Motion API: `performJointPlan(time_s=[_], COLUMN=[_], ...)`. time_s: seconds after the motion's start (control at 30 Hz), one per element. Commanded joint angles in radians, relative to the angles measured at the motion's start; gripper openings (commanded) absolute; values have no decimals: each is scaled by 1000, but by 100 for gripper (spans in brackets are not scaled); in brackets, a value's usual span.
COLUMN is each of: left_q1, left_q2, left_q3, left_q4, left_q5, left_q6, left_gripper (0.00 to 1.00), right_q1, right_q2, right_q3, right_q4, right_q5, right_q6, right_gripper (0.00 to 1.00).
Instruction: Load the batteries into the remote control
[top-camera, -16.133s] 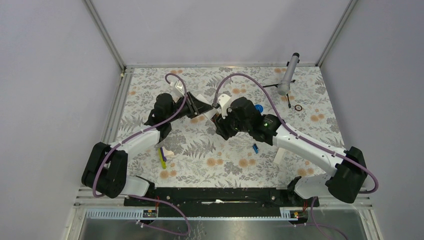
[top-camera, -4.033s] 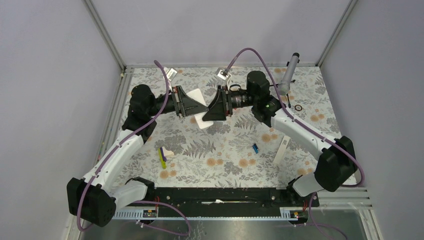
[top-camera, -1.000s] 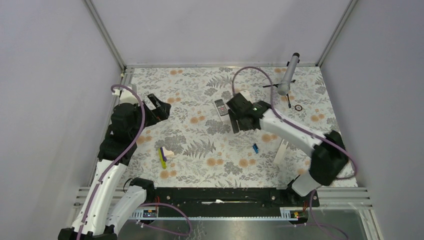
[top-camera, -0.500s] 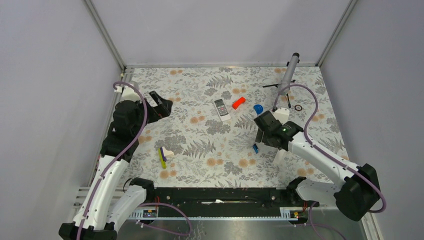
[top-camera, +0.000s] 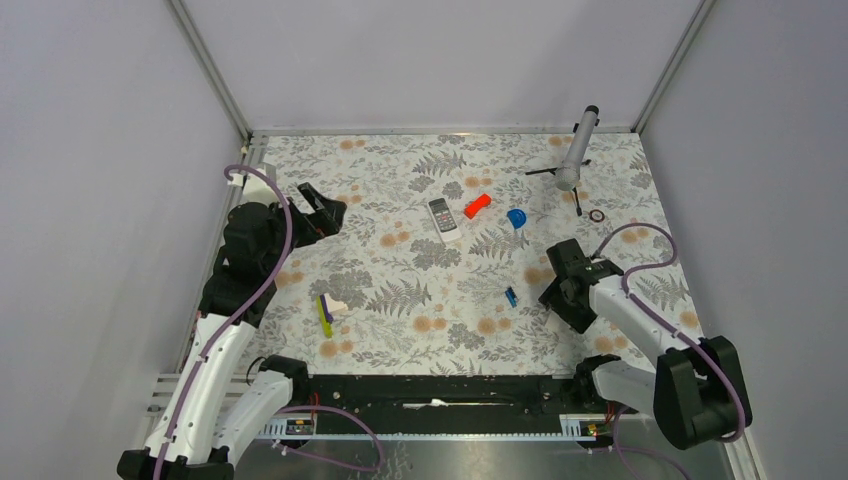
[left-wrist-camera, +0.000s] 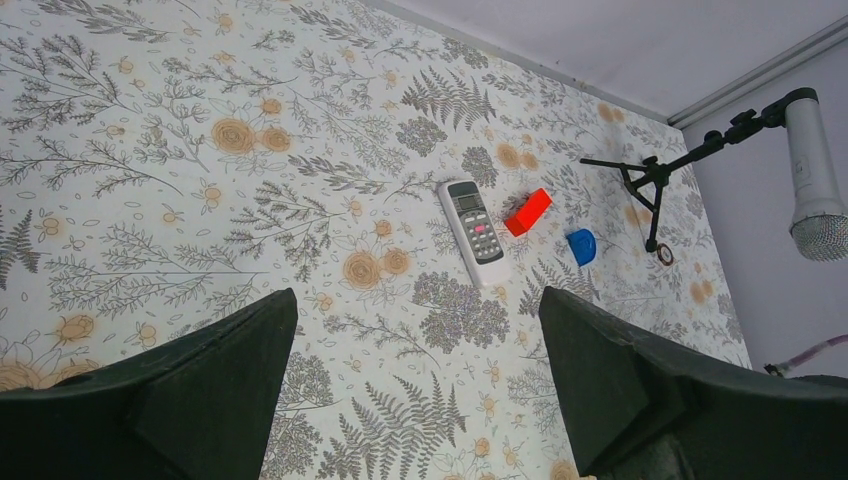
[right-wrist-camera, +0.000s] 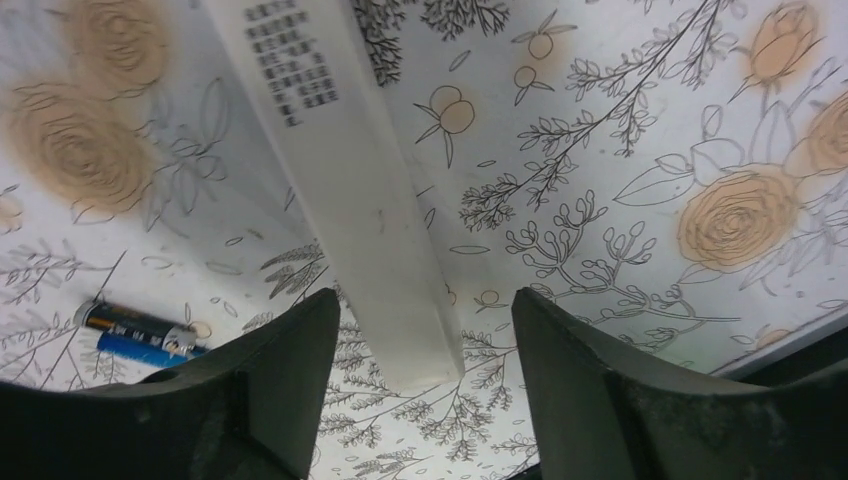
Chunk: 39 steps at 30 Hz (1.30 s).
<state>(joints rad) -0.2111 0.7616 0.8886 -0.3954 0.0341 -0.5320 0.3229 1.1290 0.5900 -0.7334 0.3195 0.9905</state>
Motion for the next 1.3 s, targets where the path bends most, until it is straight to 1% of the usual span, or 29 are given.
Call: performJointPlan(time_s=[0.0, 0.03, 0.13, 0.27, 0.3, 0.4, 0.47, 0.57, 0.67, 0.77, 0.87, 0.93, 1.0, 1.1, 1.17, 1.2, 1.27], left_q1=[4, 4, 4, 4, 4, 4, 5, 5, 5, 6, 6, 6, 6, 8, 12, 12, 12], left_q2=[-1, -1, 0, -8, -17, -42, -45, -35, -24, -13, 10, 31, 63, 132, 183, 209, 248], left_q3=[33, 34, 35, 36, 32, 14, 14, 21, 23, 24, 32, 40, 42, 31, 14, 4, -20], left_q4=[31, 30, 30, 30, 37, 65, 67, 60, 60, 59, 38, 9, -19, -39, 0, 33, 122], left_q5=[18, 16, 11, 0, -8, -28, -30, -31, -30, -24, 3, 33, 100, 301, 500, 624, 840], left_q6=[-2, -1, 1, -7, -9, -11, -13, -23, -38, -46, -48, -51, -56, -71, -62, -52, -38], left_gripper=[99, 99, 99, 99, 99, 99, 99, 99, 99, 99, 99, 99, 99, 99, 98, 96, 89], right_q1=[-62, -67, -70, -70, -70, -70, -70, -68, -63, 35, 189, 261, 295, 332, 345, 348, 352], right_q2=[44, 54, 76, 70, 57, -27, -84, -113, -72, -30, 5, 23, 32, 29, 36, 41, 54], right_q3=[-22, -19, -11, 2, 15, 60, 90, 156, 195, 191, 190, 191, 191, 211, 237, 255, 293], right_q4=[110, 110, 111, 99, 85, 63, 87, 152, 223, 289, 344, 376, 413, 470, 480, 476, 465], right_q5=[-96, -88, -58, -24, -12, 21, 10, -108, -345, -479, -503, -485, -491, -521, -567, -599, -671], right_q6=[-8, -14, -38, -73, -82, -104, -149, -275, -411, -486, -509, -484, -472, -501, -544, -569, -624], right_gripper=[65, 59, 47, 28, 25, 23, 22, 21, 21, 20, 20, 20, 20, 18, 16, 16, 14])
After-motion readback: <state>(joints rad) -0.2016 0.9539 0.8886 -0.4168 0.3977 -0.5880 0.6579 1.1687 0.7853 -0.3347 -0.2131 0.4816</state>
